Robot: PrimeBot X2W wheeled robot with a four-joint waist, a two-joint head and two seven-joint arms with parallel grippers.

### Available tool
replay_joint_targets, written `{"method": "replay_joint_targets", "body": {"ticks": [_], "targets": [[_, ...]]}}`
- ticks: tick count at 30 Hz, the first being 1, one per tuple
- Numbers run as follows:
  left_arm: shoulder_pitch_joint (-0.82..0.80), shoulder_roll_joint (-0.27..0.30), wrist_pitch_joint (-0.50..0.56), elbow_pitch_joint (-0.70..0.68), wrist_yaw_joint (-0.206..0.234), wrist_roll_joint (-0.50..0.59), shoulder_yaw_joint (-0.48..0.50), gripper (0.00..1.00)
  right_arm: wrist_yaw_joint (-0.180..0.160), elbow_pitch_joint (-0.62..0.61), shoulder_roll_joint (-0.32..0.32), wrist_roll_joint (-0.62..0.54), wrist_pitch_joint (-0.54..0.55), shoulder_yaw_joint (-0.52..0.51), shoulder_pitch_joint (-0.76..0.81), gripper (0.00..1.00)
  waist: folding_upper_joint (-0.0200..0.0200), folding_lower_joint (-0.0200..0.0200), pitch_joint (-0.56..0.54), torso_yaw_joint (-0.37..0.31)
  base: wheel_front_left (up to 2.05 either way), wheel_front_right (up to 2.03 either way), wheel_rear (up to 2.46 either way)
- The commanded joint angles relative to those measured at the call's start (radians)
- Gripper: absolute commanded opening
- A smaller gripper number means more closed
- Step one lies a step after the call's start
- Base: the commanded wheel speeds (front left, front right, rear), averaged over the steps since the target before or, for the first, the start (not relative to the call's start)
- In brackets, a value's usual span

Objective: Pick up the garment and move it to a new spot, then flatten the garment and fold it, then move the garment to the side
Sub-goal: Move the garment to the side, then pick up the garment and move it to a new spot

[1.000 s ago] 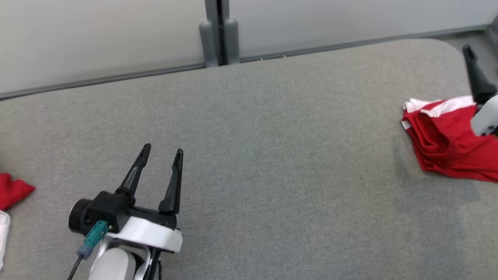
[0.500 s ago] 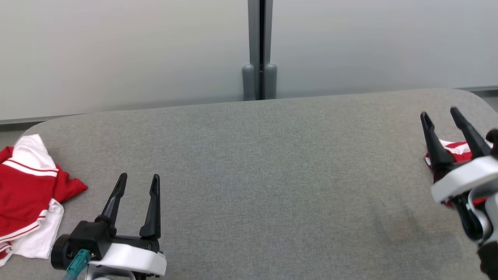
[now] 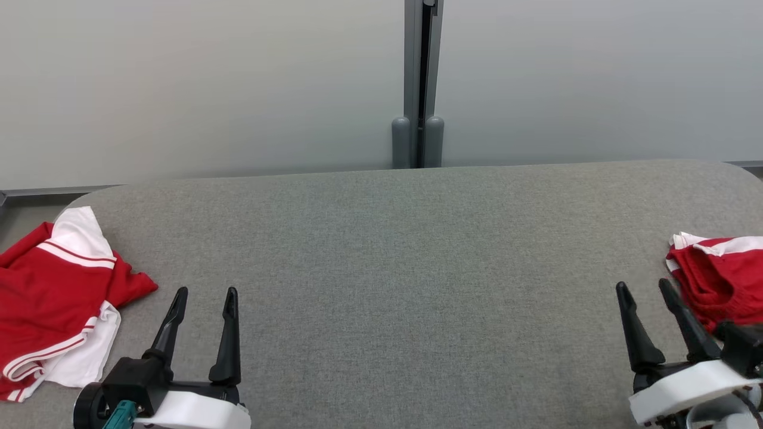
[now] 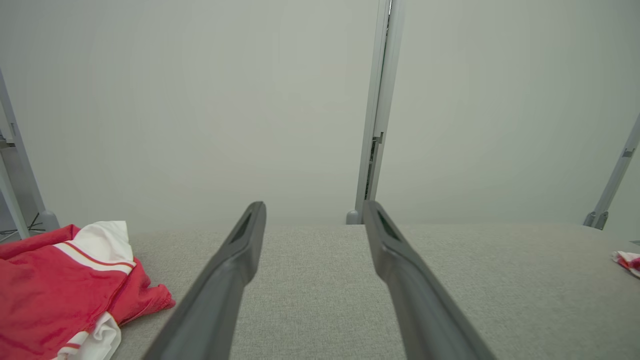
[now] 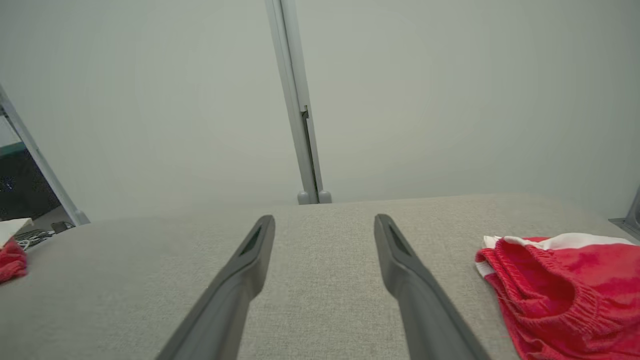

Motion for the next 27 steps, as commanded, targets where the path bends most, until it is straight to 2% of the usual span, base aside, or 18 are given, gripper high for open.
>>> {"method": "replay_joint_targets", "body": {"ticks": [1, 10, 27], "targets": [[0.014, -0.001, -0.004, -0.005, 0.003, 0.005, 0.004, 1.0, 0.001, -0.023, 0.001, -0.001, -0.001, -0.007, 0.023, 1.0, 0.0, 0.0, 0.001, 0.003, 0.0, 0.0, 0.0], [0.028, -0.018, -0.004, -0.006, -0.006, 0.024, 0.017, 1.0, 0.001, -0.109, 0.057, -0.037, -0.001, -0.029, 0.093, 1.0, 0.0, 0.0, 0.012, 0.003, 0.0, 0.0, 0.0], [0.021, -0.043, -0.004, 0.012, -0.029, 0.051, 0.03, 1.0, 0.001, -0.113, 0.046, -0.056, -0.001, -0.018, 0.088, 1.0, 0.0, 0.0, 0.012, 0.008, 0.0, 0.0, 0.0]]}}
